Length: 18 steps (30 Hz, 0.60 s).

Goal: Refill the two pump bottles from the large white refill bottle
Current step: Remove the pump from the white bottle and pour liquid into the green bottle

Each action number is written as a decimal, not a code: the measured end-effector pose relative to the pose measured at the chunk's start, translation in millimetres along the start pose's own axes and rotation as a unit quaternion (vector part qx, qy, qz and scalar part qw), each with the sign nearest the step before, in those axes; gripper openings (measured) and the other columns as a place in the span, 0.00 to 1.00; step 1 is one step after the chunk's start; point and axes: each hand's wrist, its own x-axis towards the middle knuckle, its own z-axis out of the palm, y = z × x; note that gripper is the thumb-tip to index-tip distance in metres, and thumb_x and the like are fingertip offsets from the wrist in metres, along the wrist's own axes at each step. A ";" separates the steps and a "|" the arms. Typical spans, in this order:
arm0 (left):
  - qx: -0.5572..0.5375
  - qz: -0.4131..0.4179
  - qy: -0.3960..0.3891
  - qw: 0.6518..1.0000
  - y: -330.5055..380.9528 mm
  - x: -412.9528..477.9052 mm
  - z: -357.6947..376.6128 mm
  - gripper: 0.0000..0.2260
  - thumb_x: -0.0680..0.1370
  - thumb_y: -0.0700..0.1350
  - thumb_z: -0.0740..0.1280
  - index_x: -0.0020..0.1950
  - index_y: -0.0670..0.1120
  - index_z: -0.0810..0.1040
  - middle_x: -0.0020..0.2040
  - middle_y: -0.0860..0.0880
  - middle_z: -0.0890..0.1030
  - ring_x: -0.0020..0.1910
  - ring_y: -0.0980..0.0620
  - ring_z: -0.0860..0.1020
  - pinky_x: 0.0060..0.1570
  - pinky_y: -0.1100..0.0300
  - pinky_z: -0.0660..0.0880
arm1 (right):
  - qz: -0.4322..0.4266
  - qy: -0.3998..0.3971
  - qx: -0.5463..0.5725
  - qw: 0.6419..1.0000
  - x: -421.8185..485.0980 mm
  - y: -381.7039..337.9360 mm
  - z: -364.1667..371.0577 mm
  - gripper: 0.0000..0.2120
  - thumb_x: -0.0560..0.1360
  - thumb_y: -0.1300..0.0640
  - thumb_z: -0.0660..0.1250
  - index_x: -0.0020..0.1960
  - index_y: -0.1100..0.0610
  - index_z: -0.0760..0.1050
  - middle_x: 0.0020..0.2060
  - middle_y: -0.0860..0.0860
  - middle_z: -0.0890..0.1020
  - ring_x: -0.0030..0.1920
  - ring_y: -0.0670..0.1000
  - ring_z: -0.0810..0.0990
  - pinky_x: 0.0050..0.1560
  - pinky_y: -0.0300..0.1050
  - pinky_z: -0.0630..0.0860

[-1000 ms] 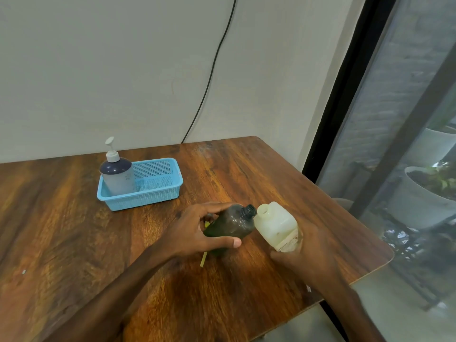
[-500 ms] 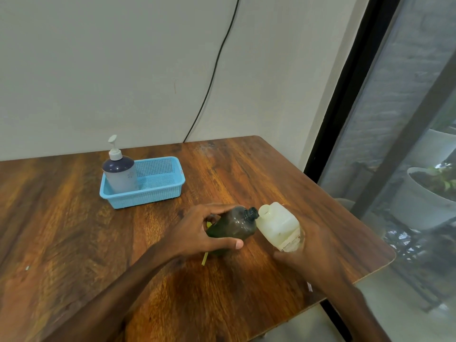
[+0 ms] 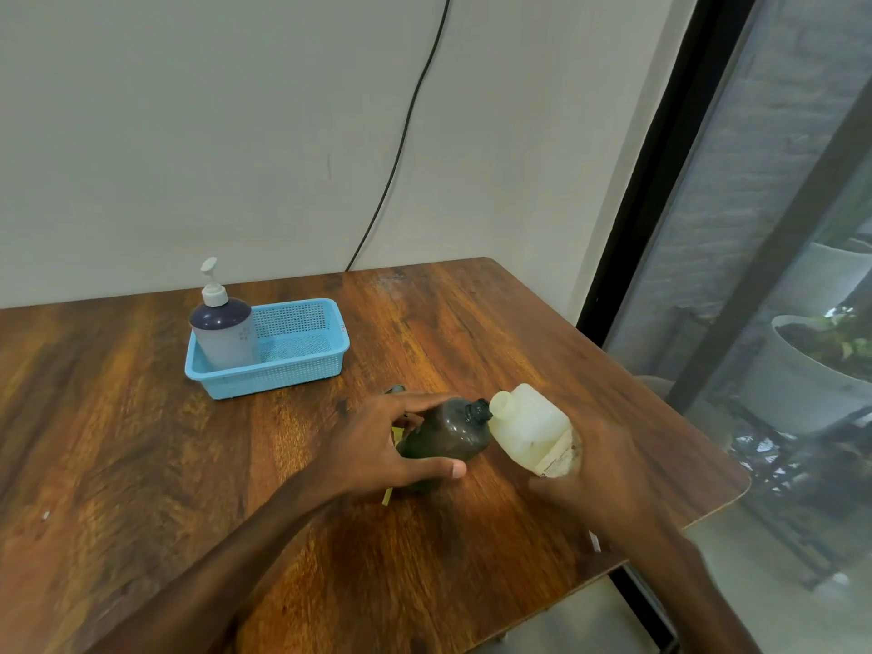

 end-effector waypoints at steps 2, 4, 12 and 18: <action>0.002 0.002 0.005 1.000 1.8 -0.7 2.0 0.37 0.68 0.68 0.78 0.75 0.66 0.72 0.68 0.67 0.79 0.67 0.62 0.78 0.64 0.52 0.80 | -0.011 0.010 0.005 1.000 1.7 2.8 -0.3 0.37 0.63 0.53 0.85 0.63 0.41 0.67 0.50 0.30 0.70 0.52 0.38 0.73 0.44 0.25 0.65; -0.007 -0.001 0.006 1.000 3.1 -1.3 4.6 0.37 0.67 0.69 0.78 0.74 0.67 0.72 0.68 0.67 0.79 0.67 0.62 0.78 0.64 0.53 0.80 | -0.014 0.010 0.004 1.000 3.0 3.7 -1.1 0.37 0.62 0.54 0.85 0.64 0.43 0.69 0.54 0.34 0.72 0.55 0.38 0.73 0.45 0.23 0.65; -0.039 -0.007 0.012 0.999 11.1 -2.4 8.7 0.32 0.69 0.57 0.83 0.69 0.68 0.73 0.64 0.72 0.78 0.63 0.75 0.75 0.59 0.75 0.75 | -0.033 -0.016 0.025 0.999 6.4 4.5 -6.3 0.36 0.58 0.42 0.85 0.63 0.37 0.77 0.59 0.36 0.80 0.57 0.39 0.76 0.59 0.41 0.71; -0.061 -0.020 0.020 0.998 10.1 -3.2 10.2 0.31 0.67 0.58 0.83 0.66 0.71 0.74 0.63 0.71 0.79 0.65 0.71 0.76 0.63 0.67 0.77 | -0.110 -0.029 -0.024 0.993 8.0 -5.0 -16.2 0.34 0.63 0.56 0.83 0.68 0.52 0.77 0.58 0.38 0.75 0.55 0.39 0.75 0.55 0.32 0.71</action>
